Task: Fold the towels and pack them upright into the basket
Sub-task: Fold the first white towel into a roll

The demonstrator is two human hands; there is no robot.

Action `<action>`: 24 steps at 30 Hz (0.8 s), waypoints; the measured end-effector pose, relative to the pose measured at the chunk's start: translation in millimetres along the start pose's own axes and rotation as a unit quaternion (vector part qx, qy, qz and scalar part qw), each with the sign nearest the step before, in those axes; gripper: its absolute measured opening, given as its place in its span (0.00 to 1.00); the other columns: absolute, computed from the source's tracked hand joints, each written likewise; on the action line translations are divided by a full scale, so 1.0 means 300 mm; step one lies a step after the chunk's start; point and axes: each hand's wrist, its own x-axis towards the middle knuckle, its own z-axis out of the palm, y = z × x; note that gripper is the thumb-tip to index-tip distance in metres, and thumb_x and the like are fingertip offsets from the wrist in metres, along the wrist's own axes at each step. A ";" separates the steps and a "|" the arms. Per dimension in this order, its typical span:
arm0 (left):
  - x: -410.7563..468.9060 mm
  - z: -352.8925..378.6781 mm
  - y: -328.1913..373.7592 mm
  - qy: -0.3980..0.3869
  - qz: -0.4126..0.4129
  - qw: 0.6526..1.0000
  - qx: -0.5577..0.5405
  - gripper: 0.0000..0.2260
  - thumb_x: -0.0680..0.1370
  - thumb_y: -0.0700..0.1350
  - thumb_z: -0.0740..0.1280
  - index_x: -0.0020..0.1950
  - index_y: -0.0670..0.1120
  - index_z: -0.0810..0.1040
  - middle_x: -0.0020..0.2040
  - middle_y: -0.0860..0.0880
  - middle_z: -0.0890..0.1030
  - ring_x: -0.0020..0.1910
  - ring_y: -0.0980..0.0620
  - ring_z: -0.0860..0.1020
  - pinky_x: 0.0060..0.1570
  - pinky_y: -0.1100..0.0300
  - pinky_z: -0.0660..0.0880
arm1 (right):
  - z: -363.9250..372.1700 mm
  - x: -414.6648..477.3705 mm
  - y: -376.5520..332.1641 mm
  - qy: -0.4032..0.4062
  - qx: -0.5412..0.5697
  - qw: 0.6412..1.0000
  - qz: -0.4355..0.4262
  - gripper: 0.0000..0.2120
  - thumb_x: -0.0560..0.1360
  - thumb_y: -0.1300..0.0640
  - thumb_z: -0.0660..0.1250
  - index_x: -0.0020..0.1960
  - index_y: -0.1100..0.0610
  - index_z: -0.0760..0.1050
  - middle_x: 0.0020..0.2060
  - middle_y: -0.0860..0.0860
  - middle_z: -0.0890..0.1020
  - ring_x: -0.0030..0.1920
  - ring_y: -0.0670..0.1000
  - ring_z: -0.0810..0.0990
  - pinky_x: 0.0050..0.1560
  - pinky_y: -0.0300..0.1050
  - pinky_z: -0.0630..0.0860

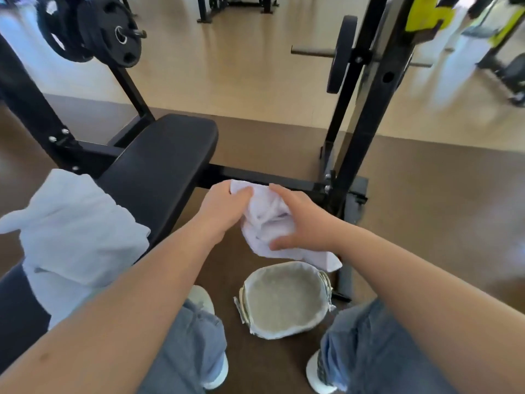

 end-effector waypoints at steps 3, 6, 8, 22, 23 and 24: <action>0.067 0.018 -0.010 0.028 -0.004 0.999 -0.015 0.10 0.84 0.50 0.60 0.60 0.50 0.78 0.53 0.52 0.81 0.54 0.50 0.78 0.46 0.56 0.76 | -0.034 0.040 0.070 0.045 0.057 0.993 0.092 0.53 0.69 0.41 0.80 0.83 0.41 0.50 0.75 0.50 0.70 0.68 0.52 0.74 0.63 0.48 0.75; 0.116 0.038 -0.033 0.031 -0.008 0.999 -0.039 0.11 0.84 0.51 0.60 0.62 0.51 0.78 0.53 0.51 0.80 0.54 0.49 0.79 0.48 0.53 0.77 | -0.059 0.078 0.111 0.041 -0.021 0.988 0.146 0.38 0.77 0.54 0.74 0.81 0.46 0.59 0.71 0.52 0.76 0.57 0.51 0.78 0.51 0.40 0.74; 0.143 0.050 -0.042 0.028 -0.007 0.999 -0.035 0.09 0.83 0.51 0.61 0.59 0.53 0.79 0.52 0.52 0.81 0.53 0.51 0.80 0.51 0.50 0.80 | -0.086 0.106 0.124 0.046 -0.039 0.985 0.162 0.31 0.78 0.61 0.71 0.78 0.48 0.66 0.67 0.52 0.79 0.52 0.50 0.79 0.42 0.35 0.74; 0.138 0.147 -0.063 -0.183 0.135 0.959 0.169 0.22 0.80 0.50 0.70 0.72 0.62 0.69 0.42 0.52 0.79 0.39 0.57 0.78 0.38 0.63 0.73 | -0.105 0.119 0.118 0.089 0.234 0.962 0.105 0.15 0.78 0.64 0.70 0.58 0.46 0.82 0.53 0.42 0.84 0.54 0.40 0.81 0.47 0.35 0.77; 0.132 0.149 -0.070 -0.205 0.138 0.951 0.186 0.23 0.79 0.50 0.71 0.72 0.64 0.69 0.41 0.53 0.79 0.39 0.56 0.79 0.38 0.63 0.74 | -0.107 0.119 0.109 0.079 0.261 0.957 0.101 0.16 0.78 0.65 0.70 0.58 0.47 0.82 0.54 0.42 0.84 0.54 0.41 0.82 0.49 0.37 0.79; 0.128 0.151 -0.077 -0.216 0.136 0.946 0.201 0.23 0.79 0.51 0.72 0.70 0.65 0.69 0.42 0.54 0.79 0.40 0.57 0.79 0.38 0.63 0.74 | -0.110 0.122 0.102 0.074 0.293 0.948 0.101 0.16 0.78 0.67 0.70 0.58 0.48 0.82 0.55 0.44 0.84 0.55 0.44 0.83 0.51 0.41 0.82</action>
